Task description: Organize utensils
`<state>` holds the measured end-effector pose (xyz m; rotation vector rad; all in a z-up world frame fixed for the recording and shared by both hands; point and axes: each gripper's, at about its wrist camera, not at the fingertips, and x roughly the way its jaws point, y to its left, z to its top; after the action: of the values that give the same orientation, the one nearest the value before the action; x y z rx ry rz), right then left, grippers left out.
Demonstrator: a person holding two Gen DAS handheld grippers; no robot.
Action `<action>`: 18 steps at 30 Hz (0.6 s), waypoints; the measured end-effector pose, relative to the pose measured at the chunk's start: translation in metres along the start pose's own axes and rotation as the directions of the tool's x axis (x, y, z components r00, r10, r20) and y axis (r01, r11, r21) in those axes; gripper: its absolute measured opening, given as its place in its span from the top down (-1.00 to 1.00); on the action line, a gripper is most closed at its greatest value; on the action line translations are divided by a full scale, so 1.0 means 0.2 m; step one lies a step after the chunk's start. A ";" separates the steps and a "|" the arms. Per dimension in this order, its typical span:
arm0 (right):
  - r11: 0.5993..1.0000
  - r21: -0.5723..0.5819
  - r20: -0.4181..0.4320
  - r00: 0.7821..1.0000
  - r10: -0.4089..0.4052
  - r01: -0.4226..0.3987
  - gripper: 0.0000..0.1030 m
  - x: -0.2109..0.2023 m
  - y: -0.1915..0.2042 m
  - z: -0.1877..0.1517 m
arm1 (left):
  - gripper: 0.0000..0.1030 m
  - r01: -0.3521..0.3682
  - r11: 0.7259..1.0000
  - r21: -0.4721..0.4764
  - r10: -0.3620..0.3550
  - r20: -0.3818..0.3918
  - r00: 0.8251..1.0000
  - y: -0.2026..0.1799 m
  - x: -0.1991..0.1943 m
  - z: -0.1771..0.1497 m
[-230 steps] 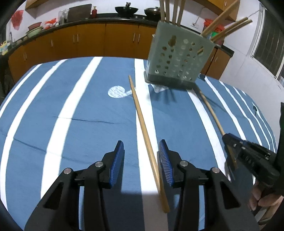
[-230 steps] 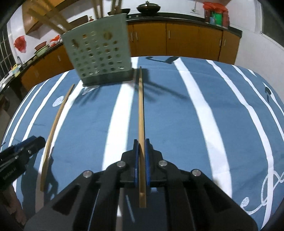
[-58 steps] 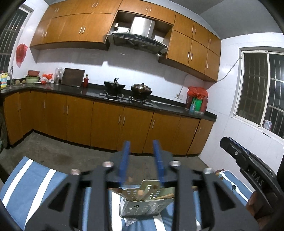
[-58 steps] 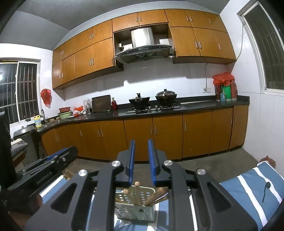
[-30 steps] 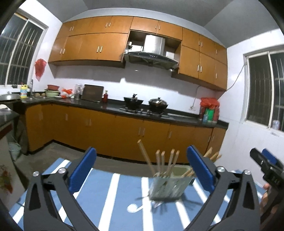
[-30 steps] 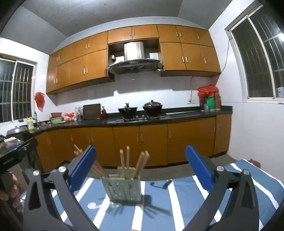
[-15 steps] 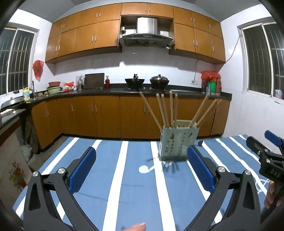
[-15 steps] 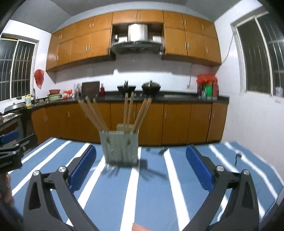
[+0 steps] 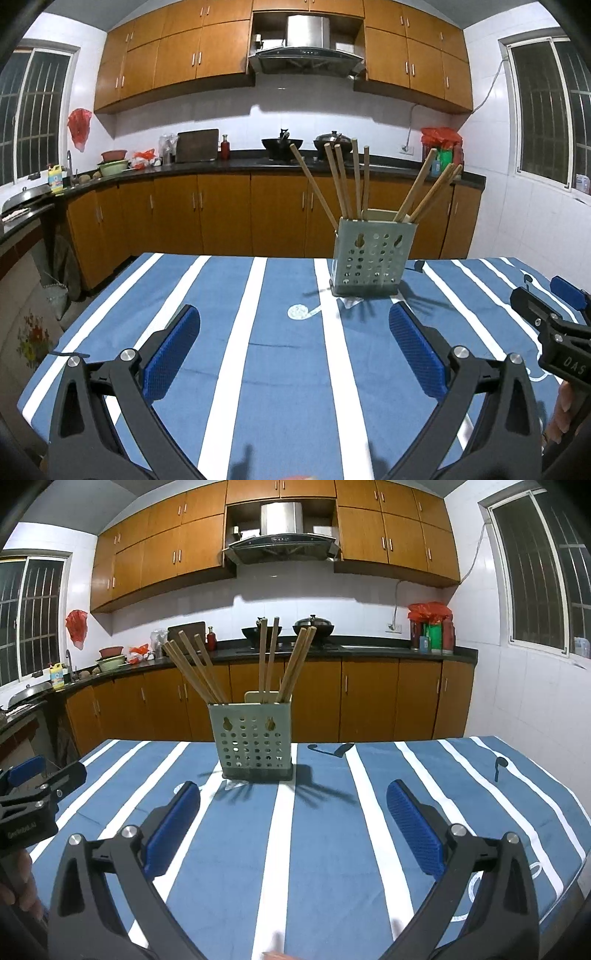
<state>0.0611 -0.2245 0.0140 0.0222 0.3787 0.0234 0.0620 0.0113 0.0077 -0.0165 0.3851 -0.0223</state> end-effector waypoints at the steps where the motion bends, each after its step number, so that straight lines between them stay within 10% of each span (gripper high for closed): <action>1: 1.000 0.000 -0.003 1.000 -0.003 0.003 -0.92 0.00 0.00 0.00 | -0.97 -0.001 1.000 0.001 0.001 -0.002 1.000 0.00 0.00 -0.01; 18: 1.000 0.017 -0.046 0.999 -0.016 0.017 -0.92 0.03 -0.02 -0.04 | -0.97 -0.006 1.000 0.018 0.006 -0.025 1.000 -0.02 0.01 -0.04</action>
<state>0.0644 -0.2288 0.0033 0.0353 0.4247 0.0042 0.0607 0.0062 -0.0001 0.0027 0.4103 -0.0202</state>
